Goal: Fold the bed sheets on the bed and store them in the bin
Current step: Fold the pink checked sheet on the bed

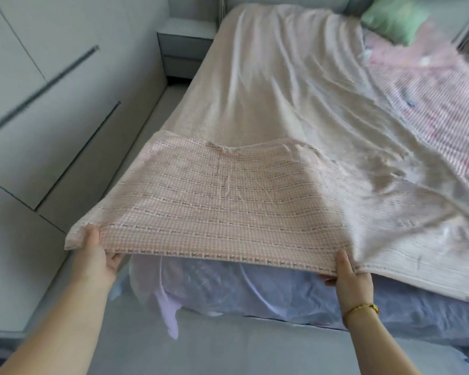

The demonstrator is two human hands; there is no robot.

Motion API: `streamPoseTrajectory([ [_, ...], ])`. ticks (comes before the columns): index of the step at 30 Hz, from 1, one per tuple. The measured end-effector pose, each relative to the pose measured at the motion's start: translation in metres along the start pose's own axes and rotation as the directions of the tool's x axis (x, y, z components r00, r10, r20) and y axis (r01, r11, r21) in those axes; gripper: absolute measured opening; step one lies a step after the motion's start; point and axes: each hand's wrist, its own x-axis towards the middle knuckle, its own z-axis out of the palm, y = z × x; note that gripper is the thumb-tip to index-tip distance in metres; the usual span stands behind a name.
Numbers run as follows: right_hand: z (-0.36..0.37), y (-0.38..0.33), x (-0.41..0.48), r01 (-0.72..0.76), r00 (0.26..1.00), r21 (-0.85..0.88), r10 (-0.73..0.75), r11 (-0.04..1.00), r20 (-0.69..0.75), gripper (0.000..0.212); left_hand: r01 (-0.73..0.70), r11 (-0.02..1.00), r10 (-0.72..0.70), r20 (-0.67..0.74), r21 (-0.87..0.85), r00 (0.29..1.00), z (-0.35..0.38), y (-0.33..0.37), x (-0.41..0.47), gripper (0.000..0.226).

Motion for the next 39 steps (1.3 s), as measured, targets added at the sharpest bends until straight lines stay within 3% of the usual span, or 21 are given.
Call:
streamPoseTrajectory([
  [6, -0.032, -0.004, -0.026, -0.021, 0.999, -0.128, 0.024, 0.992, 0.025, 0.036, -0.047, 0.998, 0.043, 0.087, 0.042, 0.995, -0.024, 0.013, -0.034, 0.044],
  [11, -0.055, 0.006, -0.046, -0.015, 0.999, -0.267, 0.004, 0.964, -0.04, 0.044, -0.04, 0.998, 0.034, 0.099, 0.056, 0.994, -0.04, 0.008, -0.059, 0.046],
  [16, -0.075, 0.027, -0.069, 0.034, 0.999, -0.24, -0.032, 0.97, 0.011, 0.047, -0.076, 0.996, 0.073, 0.078, 0.046, 0.994, -0.061, 0.009, -0.085, 0.046],
  [24, -0.115, 0.061, -0.121, 0.098, 0.992, -0.332, -0.067, 0.938, 0.105, 0.049, -0.088, 0.996, 0.087, 0.035, 0.017, 0.996, -0.119, 0.005, -0.142, 0.025],
  [29, -0.137, 0.053, -0.128, 0.129, 0.99, -0.374, -0.099, 0.918, 0.098, 0.081, -0.075, 0.997, 0.076, 0.025, -0.026, 0.997, -0.119, -0.007, -0.162, 0.028],
  [30, -0.14, 0.05, -0.124, 0.142, 0.989, -0.373, -0.112, 0.917, 0.102, 0.081, -0.082, 0.996, 0.083, 0.025, -0.034, 0.996, -0.113, -0.007, -0.165, 0.031],
  [33, -0.145, 0.039, -0.109, 0.141, 0.988, -0.342, -0.11, 0.929, 0.108, 0.056, -0.102, 0.994, 0.103, 0.018, -0.047, 0.995, -0.097, -0.003, -0.168, 0.036],
  [35, -0.143, 0.025, -0.096, 0.203, 0.976, -0.305, -0.169, 0.93, 0.135, 0.056, -0.123, 0.992, 0.124, 0.0, -0.033, 0.992, -0.085, 0.004, -0.165, 0.037],
  [39, -0.13, -0.028, -0.075, 0.3, 0.953, -0.199, -0.282, 0.933, 0.115, 0.036, -0.153, 0.987, 0.154, 0.006, -0.039, 0.988, -0.051, 0.019, -0.146, 0.039],
])
